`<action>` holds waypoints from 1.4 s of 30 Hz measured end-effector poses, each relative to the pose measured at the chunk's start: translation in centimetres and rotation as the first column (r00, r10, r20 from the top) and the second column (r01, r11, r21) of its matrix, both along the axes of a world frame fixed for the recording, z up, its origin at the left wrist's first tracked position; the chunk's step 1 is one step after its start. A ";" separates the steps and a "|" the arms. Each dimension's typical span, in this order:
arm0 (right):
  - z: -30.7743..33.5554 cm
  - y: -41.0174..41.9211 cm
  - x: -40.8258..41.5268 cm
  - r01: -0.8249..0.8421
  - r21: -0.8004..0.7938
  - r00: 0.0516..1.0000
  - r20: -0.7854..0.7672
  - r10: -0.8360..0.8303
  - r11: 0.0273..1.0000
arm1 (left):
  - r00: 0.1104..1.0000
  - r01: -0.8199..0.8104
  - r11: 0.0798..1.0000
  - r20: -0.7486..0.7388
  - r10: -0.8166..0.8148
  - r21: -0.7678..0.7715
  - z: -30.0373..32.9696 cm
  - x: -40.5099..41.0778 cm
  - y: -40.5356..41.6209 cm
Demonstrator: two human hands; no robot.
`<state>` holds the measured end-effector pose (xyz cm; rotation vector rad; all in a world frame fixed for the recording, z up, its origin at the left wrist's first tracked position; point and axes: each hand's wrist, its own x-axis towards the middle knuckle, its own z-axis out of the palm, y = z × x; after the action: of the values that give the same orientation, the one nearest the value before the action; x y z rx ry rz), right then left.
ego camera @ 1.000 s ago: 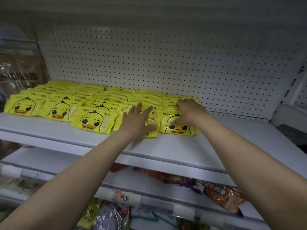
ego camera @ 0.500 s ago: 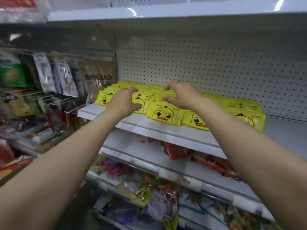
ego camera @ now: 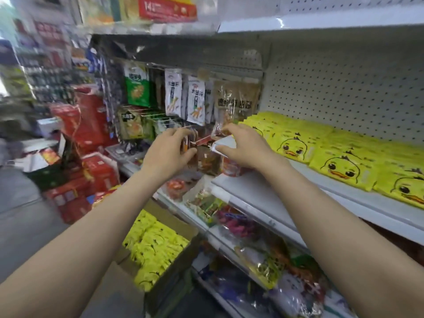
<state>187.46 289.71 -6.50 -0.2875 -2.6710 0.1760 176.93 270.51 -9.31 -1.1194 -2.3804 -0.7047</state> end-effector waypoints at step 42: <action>-47.1 -12.1 -42.5 0.395 -0.423 0.453 0.862 0.227 0.815 | 0.606 0.340 0.753 0.744 0.282 -0.563 -45.3 -46.2 -11.8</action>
<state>144.98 277.56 -53.60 -0.9658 -3.5646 1.1332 130.77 258.72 -54.59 -1.2688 -3.6306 -0.3745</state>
